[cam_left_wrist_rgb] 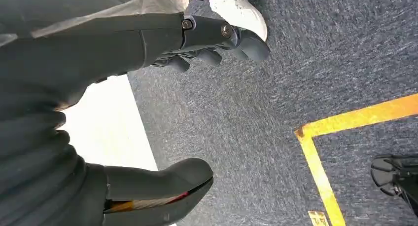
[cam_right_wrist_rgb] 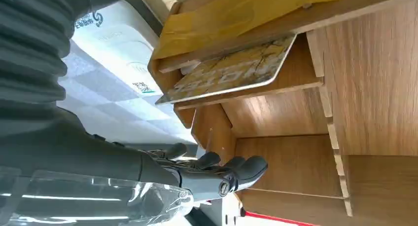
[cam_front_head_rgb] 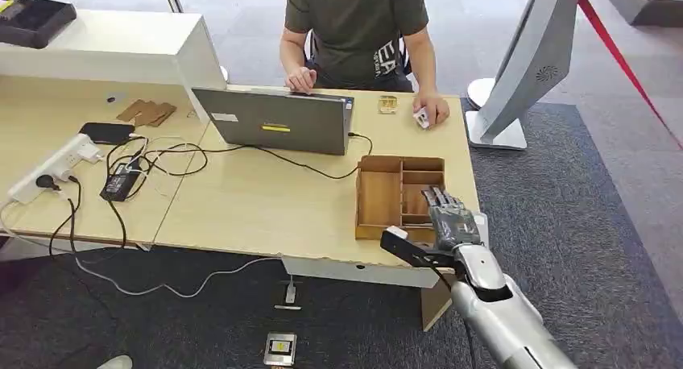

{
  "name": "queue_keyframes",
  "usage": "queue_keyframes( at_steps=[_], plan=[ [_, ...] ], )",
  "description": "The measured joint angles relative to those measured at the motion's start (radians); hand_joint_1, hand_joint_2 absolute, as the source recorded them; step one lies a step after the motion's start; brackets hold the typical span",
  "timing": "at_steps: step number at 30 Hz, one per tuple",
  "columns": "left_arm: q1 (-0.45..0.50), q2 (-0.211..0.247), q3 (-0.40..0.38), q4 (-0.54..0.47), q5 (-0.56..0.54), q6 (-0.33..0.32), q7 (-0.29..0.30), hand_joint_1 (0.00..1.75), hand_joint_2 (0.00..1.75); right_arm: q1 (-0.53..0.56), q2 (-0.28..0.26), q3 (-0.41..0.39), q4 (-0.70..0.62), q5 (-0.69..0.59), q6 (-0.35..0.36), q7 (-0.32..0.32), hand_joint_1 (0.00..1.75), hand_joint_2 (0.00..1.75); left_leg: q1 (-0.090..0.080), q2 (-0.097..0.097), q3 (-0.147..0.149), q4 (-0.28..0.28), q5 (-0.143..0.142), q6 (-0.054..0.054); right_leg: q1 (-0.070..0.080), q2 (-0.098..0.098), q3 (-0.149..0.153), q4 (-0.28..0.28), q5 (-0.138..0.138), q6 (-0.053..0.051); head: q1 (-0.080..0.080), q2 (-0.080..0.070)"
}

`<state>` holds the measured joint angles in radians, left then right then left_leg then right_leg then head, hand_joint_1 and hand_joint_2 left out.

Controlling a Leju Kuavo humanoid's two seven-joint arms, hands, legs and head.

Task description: Pass the card to the sensor for recognition and then transmit it.

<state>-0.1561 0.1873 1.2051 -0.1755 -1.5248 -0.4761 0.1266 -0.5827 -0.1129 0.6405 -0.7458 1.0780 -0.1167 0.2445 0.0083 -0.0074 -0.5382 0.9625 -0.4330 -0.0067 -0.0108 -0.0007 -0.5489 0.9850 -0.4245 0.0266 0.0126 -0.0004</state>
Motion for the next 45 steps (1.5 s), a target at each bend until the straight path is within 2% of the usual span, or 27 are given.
queue_keyframes(
  at_steps=[45],
  plan=[
    [0.000, 0.000, 0.000, 0.000, 0.000, 0.000, -0.005, 0.00, 1.75, -0.024, 0.005, -0.012, 0.000, 0.005, -0.005, -0.013, 0.00, 1.75, 0.000, 0.000, 0.000, 0.000, 0.000, 0.000, 0.000, 0.000, 0.000, 0.000, 0.000, 0.000, 0.000, 0.000]
  ],
)
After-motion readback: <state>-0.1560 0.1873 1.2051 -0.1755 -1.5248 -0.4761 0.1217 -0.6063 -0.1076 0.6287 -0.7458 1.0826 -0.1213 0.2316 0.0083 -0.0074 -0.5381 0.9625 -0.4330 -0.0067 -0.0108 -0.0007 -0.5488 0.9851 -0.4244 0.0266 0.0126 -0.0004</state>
